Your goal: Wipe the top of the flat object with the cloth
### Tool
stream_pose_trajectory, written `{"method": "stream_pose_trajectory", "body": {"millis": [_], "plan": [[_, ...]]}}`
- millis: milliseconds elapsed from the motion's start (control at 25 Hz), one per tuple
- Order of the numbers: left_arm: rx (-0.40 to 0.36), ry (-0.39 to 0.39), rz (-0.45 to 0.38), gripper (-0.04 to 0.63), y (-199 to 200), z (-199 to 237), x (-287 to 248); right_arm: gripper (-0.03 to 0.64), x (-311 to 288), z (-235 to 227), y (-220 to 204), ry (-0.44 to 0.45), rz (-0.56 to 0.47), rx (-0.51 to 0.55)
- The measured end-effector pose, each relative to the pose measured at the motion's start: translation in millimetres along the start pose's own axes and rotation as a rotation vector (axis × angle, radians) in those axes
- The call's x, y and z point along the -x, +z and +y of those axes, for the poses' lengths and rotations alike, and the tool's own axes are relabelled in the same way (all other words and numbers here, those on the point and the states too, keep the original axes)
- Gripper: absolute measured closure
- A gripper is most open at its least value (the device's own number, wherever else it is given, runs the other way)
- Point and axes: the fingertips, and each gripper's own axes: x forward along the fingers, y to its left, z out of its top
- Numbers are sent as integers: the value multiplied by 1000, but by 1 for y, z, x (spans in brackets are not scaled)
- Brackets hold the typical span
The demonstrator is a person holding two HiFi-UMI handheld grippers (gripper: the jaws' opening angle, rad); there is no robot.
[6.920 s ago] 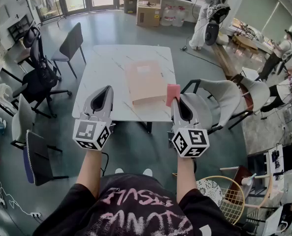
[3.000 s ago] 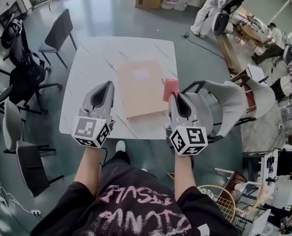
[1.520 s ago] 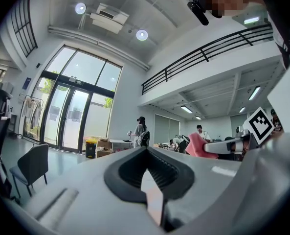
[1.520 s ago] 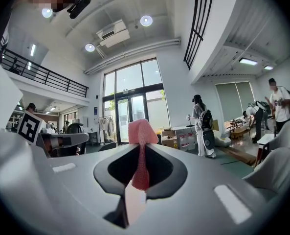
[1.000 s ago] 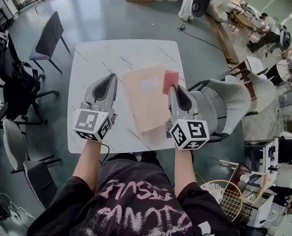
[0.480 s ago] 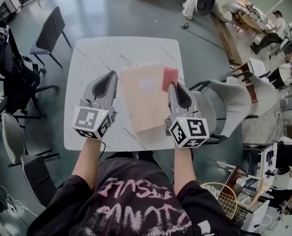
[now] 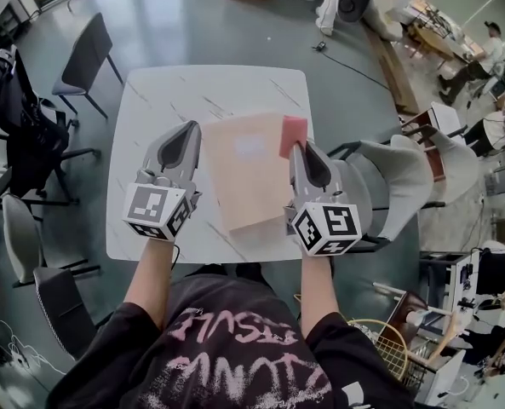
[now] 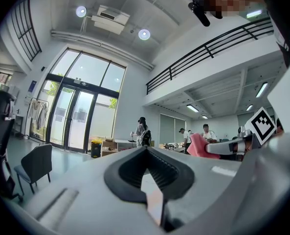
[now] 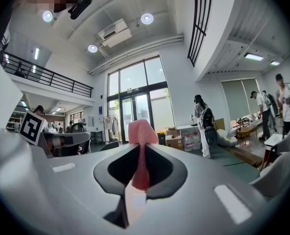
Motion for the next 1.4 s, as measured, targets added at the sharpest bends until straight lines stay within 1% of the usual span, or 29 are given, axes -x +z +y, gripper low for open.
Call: {"method": "stream_pose_trajectory", "body": {"millis": [240,480,1040,1400], "plan": [[-13,2,-17,595,8,-4,-5,561,1,-9,8,-2,-15,1],[-16,9,-13,595,5,-4,-12,561,-4,-15,3,6,1,-7],[7,54,69,595,-41,3,-22,561,-21,-27,-37,35,89,-48],[19,64,98,595,-61,6,-27,561,-32,-29,-55,46,122,-64]]}}
